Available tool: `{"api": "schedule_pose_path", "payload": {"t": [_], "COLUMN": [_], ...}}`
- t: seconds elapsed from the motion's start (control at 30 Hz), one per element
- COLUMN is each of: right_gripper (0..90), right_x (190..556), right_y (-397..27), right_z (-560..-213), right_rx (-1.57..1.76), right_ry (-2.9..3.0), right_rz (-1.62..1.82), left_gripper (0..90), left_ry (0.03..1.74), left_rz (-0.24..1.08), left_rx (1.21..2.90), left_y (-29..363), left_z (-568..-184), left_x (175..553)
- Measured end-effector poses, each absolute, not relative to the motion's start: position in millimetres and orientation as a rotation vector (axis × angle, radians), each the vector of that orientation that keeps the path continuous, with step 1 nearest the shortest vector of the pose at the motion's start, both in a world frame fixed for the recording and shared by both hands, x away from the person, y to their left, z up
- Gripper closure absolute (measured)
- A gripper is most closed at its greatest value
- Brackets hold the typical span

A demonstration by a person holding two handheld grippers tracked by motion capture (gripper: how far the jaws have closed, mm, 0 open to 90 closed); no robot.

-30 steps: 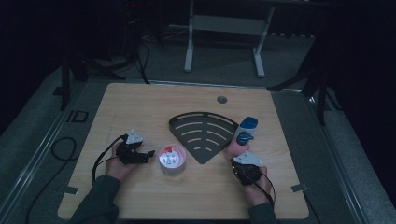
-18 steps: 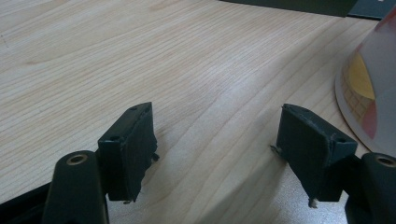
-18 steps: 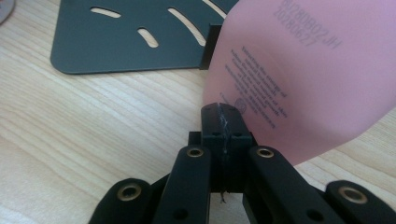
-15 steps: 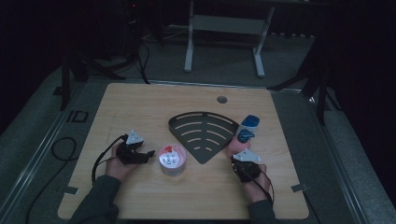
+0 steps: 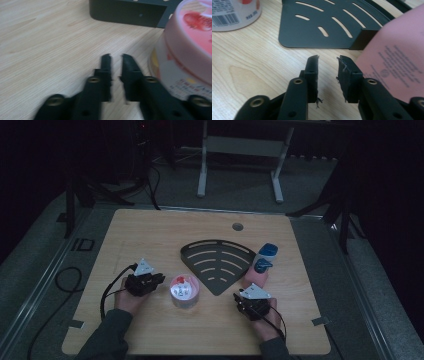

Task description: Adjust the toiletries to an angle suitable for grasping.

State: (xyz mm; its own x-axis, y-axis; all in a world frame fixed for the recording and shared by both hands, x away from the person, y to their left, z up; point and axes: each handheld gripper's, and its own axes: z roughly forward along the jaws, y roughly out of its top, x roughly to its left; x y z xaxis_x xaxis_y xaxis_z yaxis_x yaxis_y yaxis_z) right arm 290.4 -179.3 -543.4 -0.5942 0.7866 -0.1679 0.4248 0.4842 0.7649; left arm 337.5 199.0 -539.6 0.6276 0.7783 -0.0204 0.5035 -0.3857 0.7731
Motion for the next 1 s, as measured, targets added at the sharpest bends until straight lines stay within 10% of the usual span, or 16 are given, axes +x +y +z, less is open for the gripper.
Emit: {"api": "schedule_pose_path", "payload": {"t": [1.0], "right_gripper": [62.0], "right_x": [289], "right_y": [-177], "right_z": [-544], "right_rx": [0.990], "right_ry": [2.249], "right_rz": [0.982], "left_gripper": [90.0], "left_ry": [0.812], "left_rz": [0.412], "left_rx": [2.143], "left_y": [158], "left_z": [-541], "left_x": [332]}}
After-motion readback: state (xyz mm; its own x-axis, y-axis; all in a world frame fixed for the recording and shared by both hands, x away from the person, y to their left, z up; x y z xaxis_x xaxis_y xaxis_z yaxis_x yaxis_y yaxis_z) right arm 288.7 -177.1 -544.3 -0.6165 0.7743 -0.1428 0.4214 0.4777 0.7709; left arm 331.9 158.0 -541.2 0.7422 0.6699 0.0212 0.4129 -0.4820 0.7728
